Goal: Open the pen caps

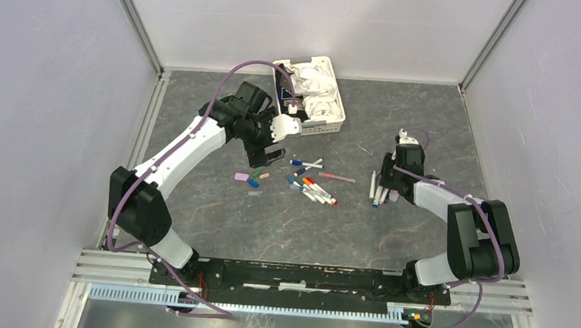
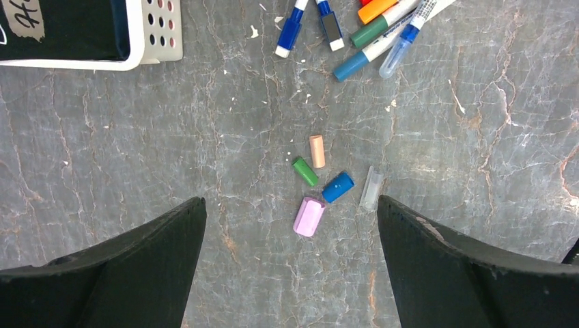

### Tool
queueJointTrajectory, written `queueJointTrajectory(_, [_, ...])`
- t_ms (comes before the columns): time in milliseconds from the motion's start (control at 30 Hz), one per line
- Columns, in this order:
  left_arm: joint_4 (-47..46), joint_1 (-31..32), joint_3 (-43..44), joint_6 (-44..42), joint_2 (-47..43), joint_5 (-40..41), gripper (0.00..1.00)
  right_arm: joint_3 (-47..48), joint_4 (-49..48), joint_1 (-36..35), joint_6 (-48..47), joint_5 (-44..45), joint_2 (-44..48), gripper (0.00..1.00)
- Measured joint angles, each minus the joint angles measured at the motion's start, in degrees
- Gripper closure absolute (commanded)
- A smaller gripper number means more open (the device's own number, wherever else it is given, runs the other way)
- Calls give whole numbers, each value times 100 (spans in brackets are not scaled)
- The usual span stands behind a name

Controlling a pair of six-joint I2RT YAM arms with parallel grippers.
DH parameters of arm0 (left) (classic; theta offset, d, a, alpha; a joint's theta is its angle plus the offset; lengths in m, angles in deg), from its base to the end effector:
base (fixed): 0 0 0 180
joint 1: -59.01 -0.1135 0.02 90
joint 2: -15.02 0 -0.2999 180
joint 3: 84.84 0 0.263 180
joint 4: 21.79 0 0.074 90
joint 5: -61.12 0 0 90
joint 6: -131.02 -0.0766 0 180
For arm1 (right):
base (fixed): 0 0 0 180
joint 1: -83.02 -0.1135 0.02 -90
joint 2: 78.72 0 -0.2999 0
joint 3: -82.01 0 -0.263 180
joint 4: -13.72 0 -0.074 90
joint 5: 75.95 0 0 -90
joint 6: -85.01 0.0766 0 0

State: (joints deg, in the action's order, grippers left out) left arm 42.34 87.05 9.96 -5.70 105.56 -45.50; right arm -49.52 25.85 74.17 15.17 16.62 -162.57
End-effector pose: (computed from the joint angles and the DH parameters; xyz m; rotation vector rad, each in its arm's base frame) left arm 0.3066 -0.1881 0.3054 1.6383 1.9782 -0.2578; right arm 0.3009 0.0434 0.1484 0.2580 2.3930 0.1821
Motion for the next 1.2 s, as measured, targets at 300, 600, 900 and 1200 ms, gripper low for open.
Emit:
queueJointTrajectory(300, [68, 0, 0, 46, -26, 7, 0, -17, 101, -131, -31, 118, 229, 67])
queueJointTrajectory(600, [131, 0, 107, 48, -39, 52, 0, 11, 553, -293, -739, 166, 297, 69])
queueJointTrajectory(900, [133, -4, 190, 46, -160, 153, 0, 26, 686, -306, -1021, 94, 208, 70])
queueJointTrajectory(1200, [164, -4, 214, 46, -299, 173, 0, 15, 1128, -306, -1150, 306, 564, 61])
